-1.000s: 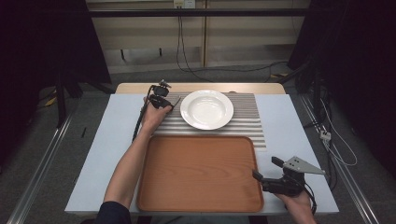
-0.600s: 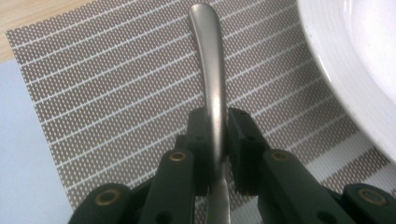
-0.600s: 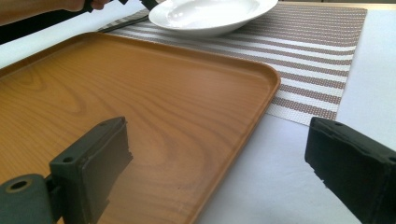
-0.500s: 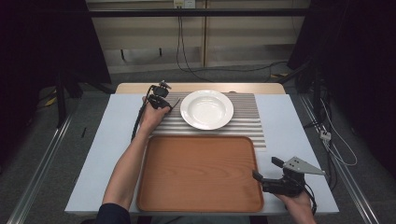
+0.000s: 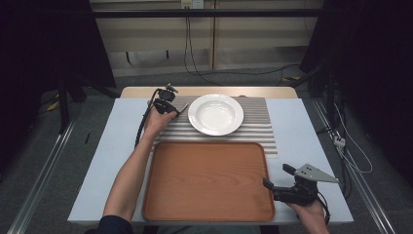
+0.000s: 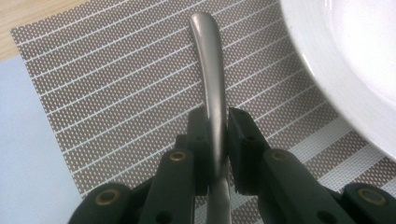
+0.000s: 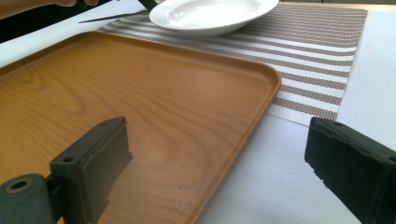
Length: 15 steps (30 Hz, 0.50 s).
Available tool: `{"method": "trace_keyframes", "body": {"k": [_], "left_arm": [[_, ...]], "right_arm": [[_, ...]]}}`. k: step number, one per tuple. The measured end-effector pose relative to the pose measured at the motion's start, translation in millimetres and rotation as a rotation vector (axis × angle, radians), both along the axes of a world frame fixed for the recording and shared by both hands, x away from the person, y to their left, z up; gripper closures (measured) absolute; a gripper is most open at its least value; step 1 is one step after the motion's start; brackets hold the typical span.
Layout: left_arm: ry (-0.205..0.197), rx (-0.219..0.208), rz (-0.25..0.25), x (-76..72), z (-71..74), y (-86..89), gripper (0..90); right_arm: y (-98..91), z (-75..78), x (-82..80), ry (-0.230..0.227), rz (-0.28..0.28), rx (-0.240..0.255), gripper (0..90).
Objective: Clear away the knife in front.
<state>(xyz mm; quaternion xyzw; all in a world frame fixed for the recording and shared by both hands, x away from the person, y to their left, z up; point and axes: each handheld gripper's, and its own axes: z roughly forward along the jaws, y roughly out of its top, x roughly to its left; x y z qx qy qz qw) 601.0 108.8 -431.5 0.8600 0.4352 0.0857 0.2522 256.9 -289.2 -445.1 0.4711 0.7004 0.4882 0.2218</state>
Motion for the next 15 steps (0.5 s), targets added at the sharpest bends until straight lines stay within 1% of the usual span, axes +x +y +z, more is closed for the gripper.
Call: {"method": "trace_keyframes", "body": {"k": [1, 3, 4, 7, 8, 10, 12, 14, 15], "left_arm": [[0.01, -0.004, 0.003, 0.1, -1.5, 0.2, 79.9], [0.027, 0.016, -0.006, 0.3, -4.6, 0.3, 79.9], [0.018, 0.009, 0.0, -0.5, -5.3, 0.3, 79.9], [0.008, 0.012, 0.003, -0.6, -5.8, -0.2, 79.5], [0.005, 0.009, 0.015, 0.1, -4.9, -0.4, 79.0], [-0.002, 0.01, 0.015, 0.4, -5.2, -1.5, 79.0], [-0.002, 0.01, 0.018, 0.5, -5.7, -1.9, 78.7], [-0.006, 0.015, 0.008, 1.2, -6.8, -2.3, 79.3], [-0.003, 0.01, 0.016, 1.0, -6.8, -2.4, 79.4]], "right_arm": [[0.0, 0.0, 0.0, 0.0, 0.0, 0.0, 6.5], [-0.3, -0.1, -0.1, -0.001, -0.001, 0.001, 6.5], [-0.3, -0.1, -0.1, -0.001, -0.001, 0.001, 6.5], [-0.5, -0.4, 0.4, 0.001, -0.002, 0.0, 6.5], [-0.4, -0.4, 0.6, 0.0, -0.001, 0.0, 6.5], [0.0, -0.3, 0.5, 0.001, -0.001, 0.001, 6.5], [0.3, -0.2, 0.4, 0.002, -0.001, 0.001, 6.6], [0.2, -0.2, 0.4, 0.001, -0.001, 0.002, 6.6], [0.0, -0.3, 0.4, 0.002, -0.001, 0.001, 6.6]]}}
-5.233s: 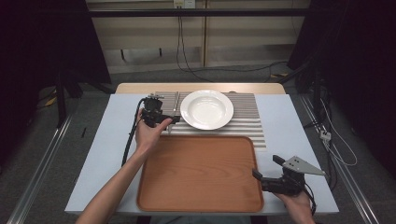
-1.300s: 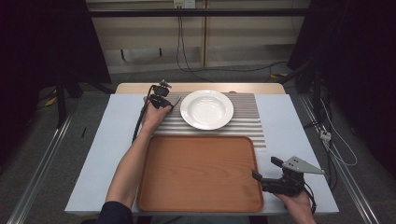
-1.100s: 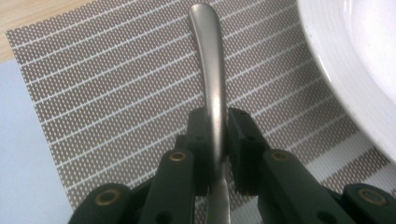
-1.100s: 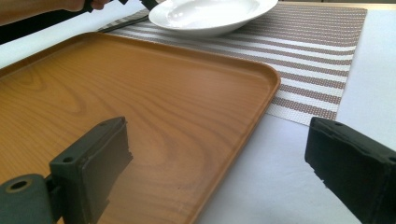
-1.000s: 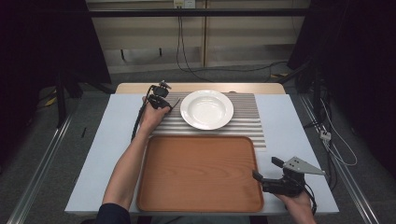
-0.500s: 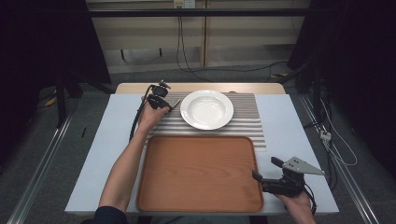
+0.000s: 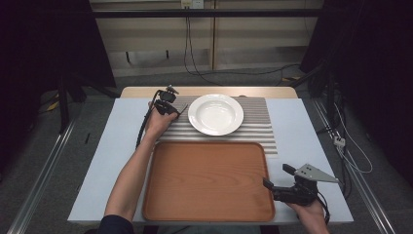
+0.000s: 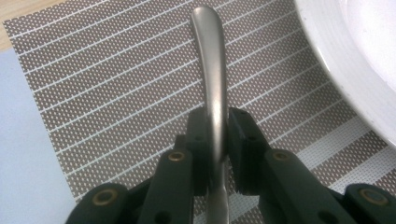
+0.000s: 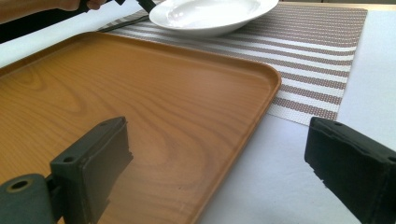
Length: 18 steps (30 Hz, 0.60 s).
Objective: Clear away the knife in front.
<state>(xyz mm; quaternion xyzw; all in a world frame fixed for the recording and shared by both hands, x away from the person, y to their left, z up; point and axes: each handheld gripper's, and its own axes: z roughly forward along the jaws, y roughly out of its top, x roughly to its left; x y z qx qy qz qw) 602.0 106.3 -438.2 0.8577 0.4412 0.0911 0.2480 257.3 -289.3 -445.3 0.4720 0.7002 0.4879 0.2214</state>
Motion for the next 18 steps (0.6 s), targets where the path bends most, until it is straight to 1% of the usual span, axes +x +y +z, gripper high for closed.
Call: {"method": "trace_keyframes", "body": {"k": [3, 5, 6, 9, 12, 14, 18], "left_arm": [[-0.002, 0.006, -0.001, -0.2, 0.2, -0.4, 79.7], [-0.001, 0.021, -0.002, -0.9, 0.9, -2.1, 79.9], [0.001, 0.022, -0.005, -1.0, 1.1, -2.1, 79.9], [0.011, 0.007, -0.003, -1.0, 1.1, -0.1, 80.0], [0.021, 0.003, -0.007, -0.6, 2.1, 2.2, 80.0], [0.01, -0.008, 0.0, -1.2, 3.9, 2.8, 80.0], [0.007, -0.021, -0.021, -3.1, 10.2, 1.5, 80.0]], "right_arm": [[0.0, 0.2, -0.4, -0.001, 0.0, 0.001, 6.6], [-0.1, 0.2, -0.8, -0.002, 0.0, 0.002, 6.6], [-0.6, 0.4, -1.0, -0.002, -0.002, 0.004, 6.6], [-1.4, 0.4, -1.4, -0.004, -0.005, 0.004, 6.6], [-1.6, 0.3, -1.1, -0.004, -0.005, 0.003, 6.7], [-0.8, 0.3, -0.5, -0.002, -0.004, 0.003, 6.6], [0.0, 0.2, 0.0, 0.0, -0.002, 0.001, 6.7]]}}
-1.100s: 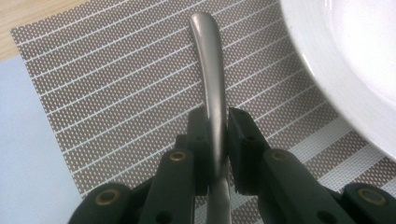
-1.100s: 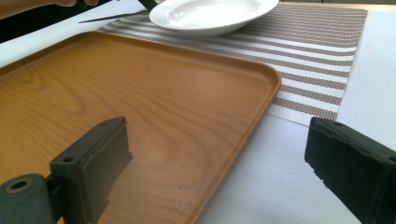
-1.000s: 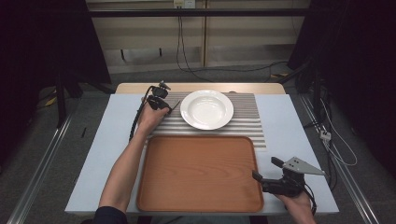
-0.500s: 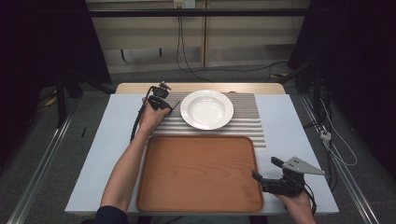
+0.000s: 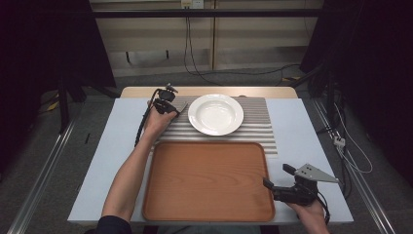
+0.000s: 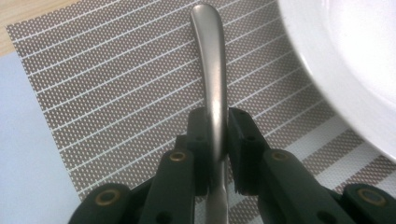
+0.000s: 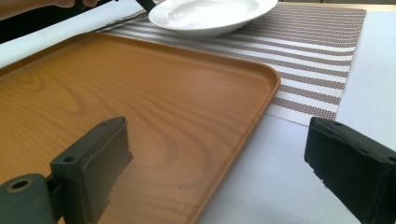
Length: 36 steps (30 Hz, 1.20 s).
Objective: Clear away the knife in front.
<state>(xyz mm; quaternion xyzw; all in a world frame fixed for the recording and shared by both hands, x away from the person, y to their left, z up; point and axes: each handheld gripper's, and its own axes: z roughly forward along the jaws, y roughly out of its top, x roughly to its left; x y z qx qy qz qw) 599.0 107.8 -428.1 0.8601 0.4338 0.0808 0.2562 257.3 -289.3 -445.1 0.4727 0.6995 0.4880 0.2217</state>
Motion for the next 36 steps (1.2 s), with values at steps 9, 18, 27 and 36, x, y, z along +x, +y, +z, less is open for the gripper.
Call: {"method": "trace_keyframes", "body": {"k": [9, 18, 27, 36], "left_arm": [[-0.009, -0.003, -0.017, -3.6, 10.9, 2.1, 80.0], [-0.007, -0.026, -0.036, -14.4, 21.0, 1.3, 80.0], [-0.011, -0.032, -0.048, -27.6, 28.4, 2.5, 80.0], [-0.037, -0.014, -0.073, -43.1, 36.1, 6.1, 80.0]], "right_arm": [[0.4, 0.1, -0.3, 0.0, 0.001, 0.001, 6.8], [1.4, 0.2, -0.2, -0.002, 0.004, -0.001, 6.7], [1.4, 0.4, -0.6, -0.005, 0.001, -0.003, 6.7], [1.6, 1.1, -1.3, -0.007, 0.0, -0.006, 6.7]]}}
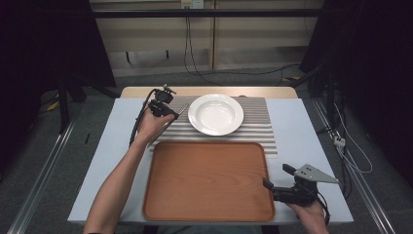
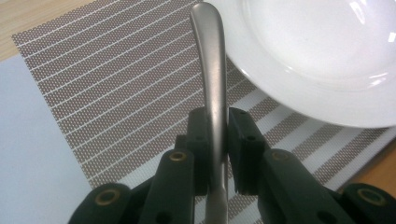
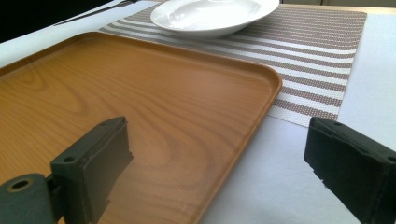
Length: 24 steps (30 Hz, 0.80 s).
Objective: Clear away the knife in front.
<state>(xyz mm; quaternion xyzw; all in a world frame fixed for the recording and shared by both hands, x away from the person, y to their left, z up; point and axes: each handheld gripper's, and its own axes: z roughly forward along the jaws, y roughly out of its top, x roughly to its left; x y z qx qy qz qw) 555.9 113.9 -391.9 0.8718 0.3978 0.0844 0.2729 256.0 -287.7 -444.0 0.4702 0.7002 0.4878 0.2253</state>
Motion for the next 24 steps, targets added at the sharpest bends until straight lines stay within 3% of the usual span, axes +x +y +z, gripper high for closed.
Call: {"method": "trace_keyframes", "body": {"k": [2, 11, 16, 24], "left_arm": [[-0.005, -0.017, -0.003, -3.7, 1.6, 1.7, 80.0], [-0.007, -0.021, -0.055, -23.9, 8.3, 2.7, 79.9], [0.0, -0.006, -0.094, -33.2, 9.4, 1.1, 79.9], [-0.01, 0.007, -0.11, -55.6, 7.4, -2.9, 79.9]], "right_arm": [[0.2, -0.2, 0.4, 0.001, 0.002, -0.002, 6.7], [1.0, -0.4, 0.7, 0.002, 0.002, -0.005, 6.7], [1.5, -0.3, 0.6, 0.001, 0.009, -0.009, 6.7], [1.8, -0.2, 1.0, 0.001, 0.011, -0.004, 6.7]]}}
